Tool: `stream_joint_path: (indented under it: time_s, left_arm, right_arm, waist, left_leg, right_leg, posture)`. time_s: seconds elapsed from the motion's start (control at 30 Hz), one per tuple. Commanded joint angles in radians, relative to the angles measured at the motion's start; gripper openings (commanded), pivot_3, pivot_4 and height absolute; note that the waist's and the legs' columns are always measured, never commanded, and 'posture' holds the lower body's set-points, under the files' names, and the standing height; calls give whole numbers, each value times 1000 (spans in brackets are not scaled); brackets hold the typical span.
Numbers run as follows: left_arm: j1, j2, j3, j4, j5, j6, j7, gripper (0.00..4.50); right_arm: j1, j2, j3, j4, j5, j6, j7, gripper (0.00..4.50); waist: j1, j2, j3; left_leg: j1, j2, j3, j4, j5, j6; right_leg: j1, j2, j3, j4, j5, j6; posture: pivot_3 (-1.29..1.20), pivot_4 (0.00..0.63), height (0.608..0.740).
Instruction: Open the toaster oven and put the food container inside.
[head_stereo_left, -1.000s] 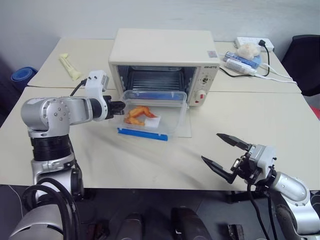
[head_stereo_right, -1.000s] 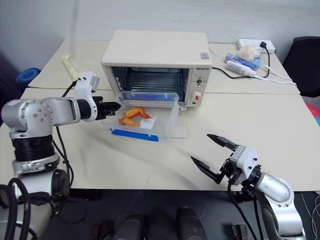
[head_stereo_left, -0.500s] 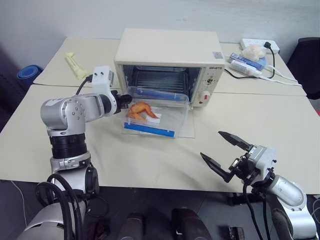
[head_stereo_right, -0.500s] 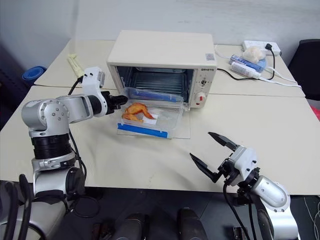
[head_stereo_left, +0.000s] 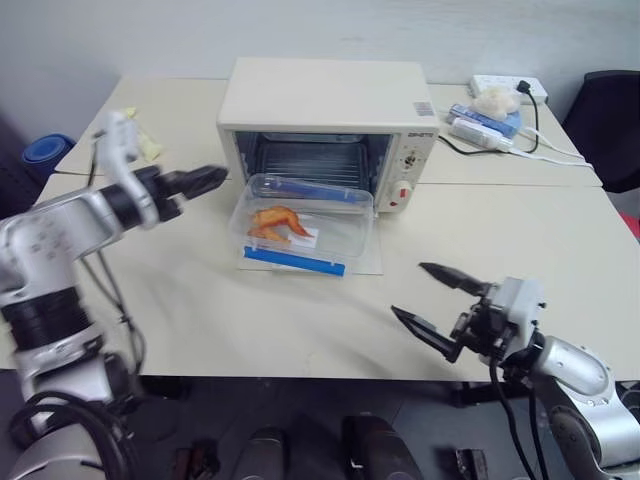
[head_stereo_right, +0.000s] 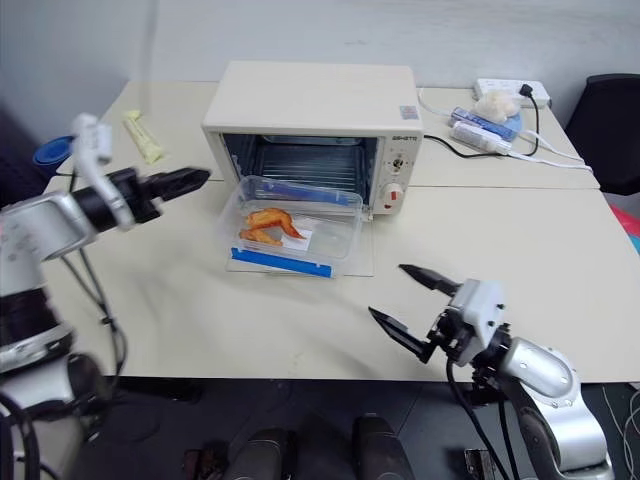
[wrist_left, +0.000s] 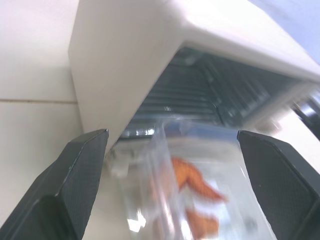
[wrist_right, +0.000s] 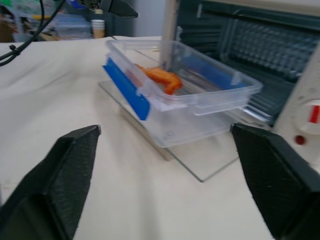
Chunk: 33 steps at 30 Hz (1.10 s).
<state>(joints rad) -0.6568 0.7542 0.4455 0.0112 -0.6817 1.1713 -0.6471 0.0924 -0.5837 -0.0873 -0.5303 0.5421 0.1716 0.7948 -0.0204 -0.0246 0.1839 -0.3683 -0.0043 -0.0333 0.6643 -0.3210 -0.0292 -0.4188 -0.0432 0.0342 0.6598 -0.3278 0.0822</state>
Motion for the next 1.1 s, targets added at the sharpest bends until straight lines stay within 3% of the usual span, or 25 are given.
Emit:
stream_joint_path:
  time_s: [0.03, 0.13, 0.33, 0.47, 0.83, 1.1]
  left_arm:
    - [160, 103, -64, 24, 76, -382, -361, 3803]
    - [185, 96, -89, 42, 71, -452, -407, 2965]
    - [281, 19, -260, -42, 167, -656, -458, 1073]
    - [265, -47, -311, -5, 219, -699, -388, 31]
    - [125, -204, -346, 144, 311, -816, -222, 31]
    - [19, -299, -336, 319, 364, -960, -130, 31]
  right_arm:
    - [-50, -25, 77, -56, -8, 84, 1, 2951]
    - [-118, -15, 128, -31, -46, 121, -16, 2028]
    - [-292, 43, 244, 116, -185, 144, -69, 1]
    - [-387, 97, 262, 193, -210, 141, -76, 0]
    - [-605, 196, 246, 484, -308, 24, -95, 0]
    - [-847, 274, 219, 859, -395, -132, -162, 0]
  waist:
    - [-5, 1, 0]
    - [14, 1, 0]
    - [21, 1, 0]
    - [14, 1, 0]
    - [14, 1, 0]
    - [4, 1, 0]
  left_leg:
    - [0, 0, 0, -1, 0, 0]
    - [0, 0, -2, -1, 0, 1]
    - [-1, -2, -4, 0, -2, 5]
    - [-3, -2, -2, 0, -2, 5]
    - [-3, -1, -1, 2, -1, 5]
    - [-4, -1, 2, 2, 0, 4]
  right_leg:
    - [0, -1, 0, -1, 0, -1]
    - [2, -2, -2, -3, -1, -1]
    - [4, -4, -3, -5, 0, 0]
    - [1, -3, -2, -4, 0, 0]
    - [-1, -1, -2, 0, 0, 0]
    - [-4, -1, 0, 3, 0, 1]
  posture:
    - [0, 150, 740]
    - [0, 150, 740]
    - [0, 150, 740]
    - [0, 150, 740]
    - [0, 150, 740]
    - [0, 150, 740]
